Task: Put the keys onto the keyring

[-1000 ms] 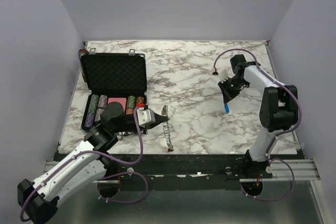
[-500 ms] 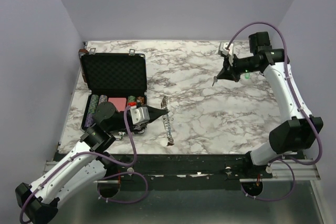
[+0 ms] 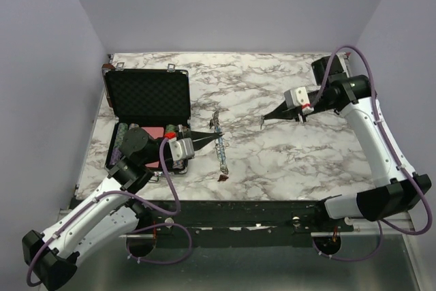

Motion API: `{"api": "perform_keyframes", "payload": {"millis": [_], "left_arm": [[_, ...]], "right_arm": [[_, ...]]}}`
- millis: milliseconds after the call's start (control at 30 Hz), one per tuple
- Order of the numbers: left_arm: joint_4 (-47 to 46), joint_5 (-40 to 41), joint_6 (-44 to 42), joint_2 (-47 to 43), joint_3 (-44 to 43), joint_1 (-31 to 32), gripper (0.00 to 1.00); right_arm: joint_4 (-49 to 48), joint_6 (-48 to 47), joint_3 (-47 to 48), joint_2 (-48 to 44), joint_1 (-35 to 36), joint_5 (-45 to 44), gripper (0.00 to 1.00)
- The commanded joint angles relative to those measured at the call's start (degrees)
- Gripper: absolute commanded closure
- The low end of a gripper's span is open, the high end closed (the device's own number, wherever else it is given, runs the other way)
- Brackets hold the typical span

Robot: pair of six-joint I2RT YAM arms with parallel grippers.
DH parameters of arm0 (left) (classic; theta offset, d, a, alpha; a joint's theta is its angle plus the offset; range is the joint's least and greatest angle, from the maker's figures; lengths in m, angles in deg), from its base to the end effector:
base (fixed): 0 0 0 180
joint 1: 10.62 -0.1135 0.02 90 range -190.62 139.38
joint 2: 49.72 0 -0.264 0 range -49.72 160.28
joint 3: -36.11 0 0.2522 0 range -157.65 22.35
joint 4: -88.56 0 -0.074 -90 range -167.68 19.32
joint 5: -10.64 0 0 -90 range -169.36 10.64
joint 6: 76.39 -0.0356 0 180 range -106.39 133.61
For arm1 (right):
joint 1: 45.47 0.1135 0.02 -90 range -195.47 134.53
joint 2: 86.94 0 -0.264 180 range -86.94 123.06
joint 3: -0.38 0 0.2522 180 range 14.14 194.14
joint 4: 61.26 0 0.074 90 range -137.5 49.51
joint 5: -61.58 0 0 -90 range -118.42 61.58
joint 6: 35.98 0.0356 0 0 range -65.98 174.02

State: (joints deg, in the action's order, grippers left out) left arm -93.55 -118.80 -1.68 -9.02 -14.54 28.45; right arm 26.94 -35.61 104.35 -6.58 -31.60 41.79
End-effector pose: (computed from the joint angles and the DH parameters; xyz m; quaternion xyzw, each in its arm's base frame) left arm 0.1158 -0.1231 0.3504 0.5038 0.4068 -0.3584 0.6725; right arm 0.2287 0.0910 0.3971 -0.7050 0.3948 0.3323 0.4865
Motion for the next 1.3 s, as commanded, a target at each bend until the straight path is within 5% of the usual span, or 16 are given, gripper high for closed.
{"api": "perform_keyframes", "payload": {"millis": [0,133,333,567,767,967,1167,1267], "left_arm": [[-9.6,-3.4,-2.9,1.3,3.7,-0.2,1.0],[-12.3,-2.5,-2.6,3.1,5.3,0.2,1.0],[-12.5,0.8,-3.7,5.0,6.4,2.3,1.0],[-11.5,1.8,-5.1,5.9,6.6,4.3,1.0],[-10.3,2.6,-6.5,6.0,6.8,7.2,1.0],[-9.8,6.6,-8.2,6.6,7.3,10.0,1.0],[-11.5,13.1,-8.0,7.2,8.0,11.6,1.0],[-13.6,14.5,-6.3,7.3,8.7,11.6,1.0]], "right_arm": [[7.0,-11.0,-3.9,-3.4,4.6,0.1,1.0],[6.7,-12.3,-4.8,-3.7,8.4,-3.5,1.0],[0.6,-0.1,-4.1,-1.5,14.1,-9.9,1.0],[6.8,-15.9,-6.8,-1.1,15.5,-4.6,1.0],[5.7,-19.1,-9.7,-2.2,15.4,-1.7,1.0],[-2.7,-2.7,-10.6,-3.5,15.8,0.2,1.0],[-29.2,28.3,-16.3,-9.4,19.3,-7.6,1.0],[-36.9,35.6,-18.8,-11.5,21.4,-9.6,1.0]]}}
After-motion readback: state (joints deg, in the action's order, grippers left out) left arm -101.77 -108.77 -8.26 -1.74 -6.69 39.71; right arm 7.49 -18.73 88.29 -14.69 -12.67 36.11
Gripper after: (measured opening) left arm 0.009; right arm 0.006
